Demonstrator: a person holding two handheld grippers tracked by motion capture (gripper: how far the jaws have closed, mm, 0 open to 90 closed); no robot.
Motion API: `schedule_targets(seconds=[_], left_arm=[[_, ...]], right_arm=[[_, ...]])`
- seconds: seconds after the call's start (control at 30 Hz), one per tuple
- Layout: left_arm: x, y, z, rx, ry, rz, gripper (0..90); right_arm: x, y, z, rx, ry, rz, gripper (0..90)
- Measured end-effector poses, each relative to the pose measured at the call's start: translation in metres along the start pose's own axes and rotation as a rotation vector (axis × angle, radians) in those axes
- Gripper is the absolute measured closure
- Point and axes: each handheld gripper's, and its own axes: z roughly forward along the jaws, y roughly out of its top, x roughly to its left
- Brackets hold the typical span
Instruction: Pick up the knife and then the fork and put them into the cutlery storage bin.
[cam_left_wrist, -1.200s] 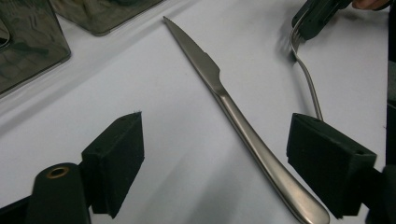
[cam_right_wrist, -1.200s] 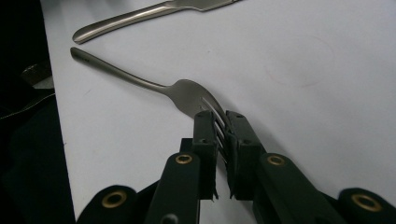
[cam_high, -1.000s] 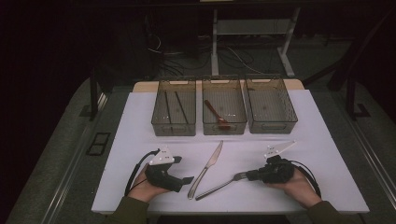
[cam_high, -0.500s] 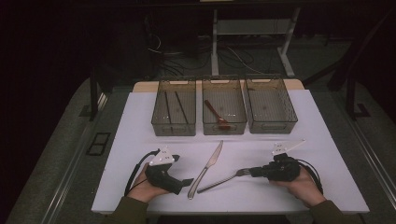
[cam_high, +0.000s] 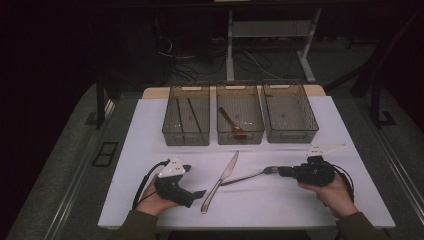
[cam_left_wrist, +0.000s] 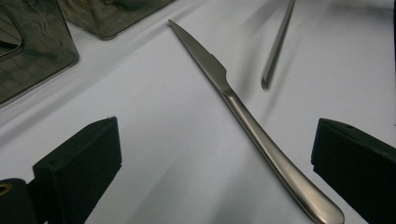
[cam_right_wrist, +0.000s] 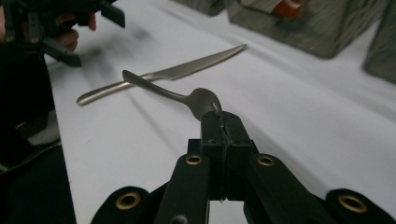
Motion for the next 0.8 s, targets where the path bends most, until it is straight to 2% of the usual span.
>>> schedule_targets(seconds=[0.53, 0.8], left_arm=[[-0.001, 0.000, 0.001, 0.001, 0.001, -0.015, 1.1], [-0.001, 0.000, 0.002, 0.004, -0.002, -0.015, 1.1]], right_arm=[[-0.021, 0.021, -0.041, -0.156, -0.195, 0.041, 89.5], [-0.037, 0.033, -0.064, -0.239, -0.310, 0.070, 89.5]])
